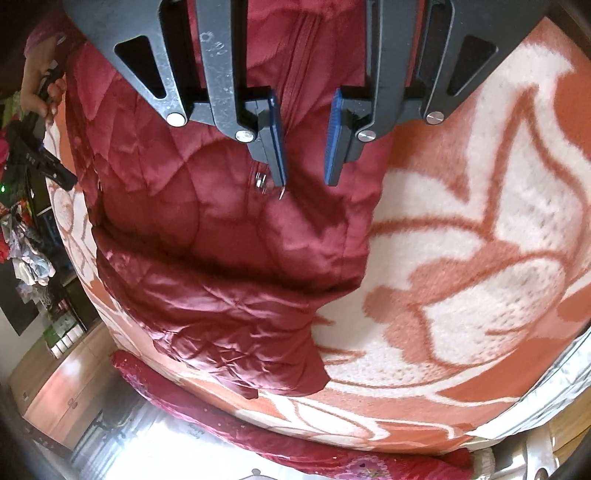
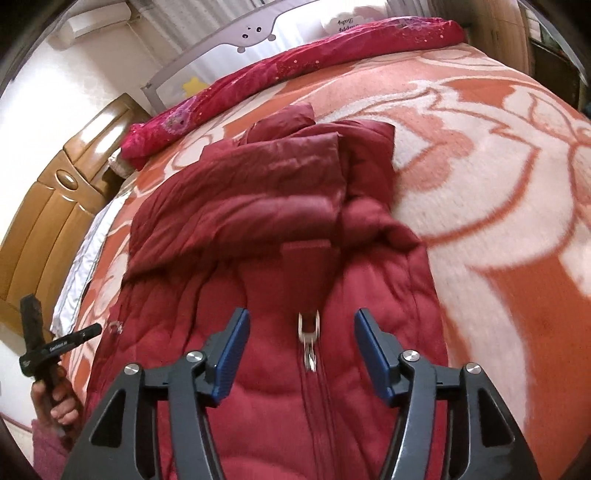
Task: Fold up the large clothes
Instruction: 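Open both grippers and withdraw them from the lengthwise-folded jacket, then grasp the jacket hem with both grippers and lift it toward the collar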
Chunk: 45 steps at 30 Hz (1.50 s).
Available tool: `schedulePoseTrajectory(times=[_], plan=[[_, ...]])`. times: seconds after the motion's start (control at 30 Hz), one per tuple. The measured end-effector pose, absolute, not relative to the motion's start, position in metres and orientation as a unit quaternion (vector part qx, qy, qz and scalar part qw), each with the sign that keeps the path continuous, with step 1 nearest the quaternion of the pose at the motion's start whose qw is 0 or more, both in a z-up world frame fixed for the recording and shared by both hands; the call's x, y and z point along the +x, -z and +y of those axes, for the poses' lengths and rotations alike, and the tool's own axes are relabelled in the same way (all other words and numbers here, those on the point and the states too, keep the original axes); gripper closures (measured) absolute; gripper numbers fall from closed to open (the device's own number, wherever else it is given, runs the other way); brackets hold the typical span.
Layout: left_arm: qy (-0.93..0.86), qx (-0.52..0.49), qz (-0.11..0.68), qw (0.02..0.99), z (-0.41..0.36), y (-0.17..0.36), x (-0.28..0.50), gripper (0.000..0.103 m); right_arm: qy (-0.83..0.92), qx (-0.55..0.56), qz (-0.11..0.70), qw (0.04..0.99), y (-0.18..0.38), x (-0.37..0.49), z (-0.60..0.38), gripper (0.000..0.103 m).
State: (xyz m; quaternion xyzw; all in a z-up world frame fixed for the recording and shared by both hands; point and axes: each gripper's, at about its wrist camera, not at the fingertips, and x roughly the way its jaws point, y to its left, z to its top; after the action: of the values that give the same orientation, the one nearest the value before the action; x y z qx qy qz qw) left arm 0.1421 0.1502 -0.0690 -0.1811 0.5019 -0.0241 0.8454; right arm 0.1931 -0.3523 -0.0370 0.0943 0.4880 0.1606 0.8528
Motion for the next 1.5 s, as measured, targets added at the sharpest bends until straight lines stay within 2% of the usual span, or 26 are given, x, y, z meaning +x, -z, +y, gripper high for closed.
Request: schedulePoseTrajectory(times=[0.03, 0.1, 0.27, 0.4, 0.83, 1.17, 1.27, 1.5], plan=[[0.027, -0.183, 0.501, 0.846, 0.153, 0.069, 0.137, 0.078, -0.161, 0.094, 0.489, 0.852, 0.036, 0.184, -0.356, 0.04], [0.029, -0.182, 0.499, 0.847, 0.155, 0.069, 0.125, 0.061, -0.16, 0.093, 0.491, 0.851, 0.036, 0.172, -0.362, 0.038], [0.035, -0.174, 0.506, 0.844, 0.158, 0.075, 0.102, 0.06, -0.155, 0.094, 0.494, 0.85, 0.034, 0.144, -0.377, 0.036], [0.031, -0.179, 0.508, 0.842, 0.161, 0.08, 0.088, 0.05, -0.142, 0.096, 0.49, 0.855, 0.033, 0.125, -0.39, 0.032], [0.047, -0.188, 0.524, 0.829, 0.167, 0.09, 0.063, 0.05, -0.128, 0.133, 0.524, 0.831, 0.053, 0.085, -0.436, 0.028], [0.08, -0.2, 0.539, 0.815, 0.169, 0.1, 0.041, 0.05, -0.159, 0.134, 0.544, 0.813, 0.063, 0.061, -0.43, 0.028], [0.098, -0.219, 0.542, 0.805, 0.173, 0.105, 0.035, 0.04, -0.172, 0.134, 0.547, 0.808, 0.064, 0.055, -0.426, 0.028], [0.142, -0.252, 0.544, 0.788, 0.174, 0.115, 0.02, 0.04, -0.204, 0.126, 0.562, 0.791, 0.073, 0.045, -0.419, 0.028]])
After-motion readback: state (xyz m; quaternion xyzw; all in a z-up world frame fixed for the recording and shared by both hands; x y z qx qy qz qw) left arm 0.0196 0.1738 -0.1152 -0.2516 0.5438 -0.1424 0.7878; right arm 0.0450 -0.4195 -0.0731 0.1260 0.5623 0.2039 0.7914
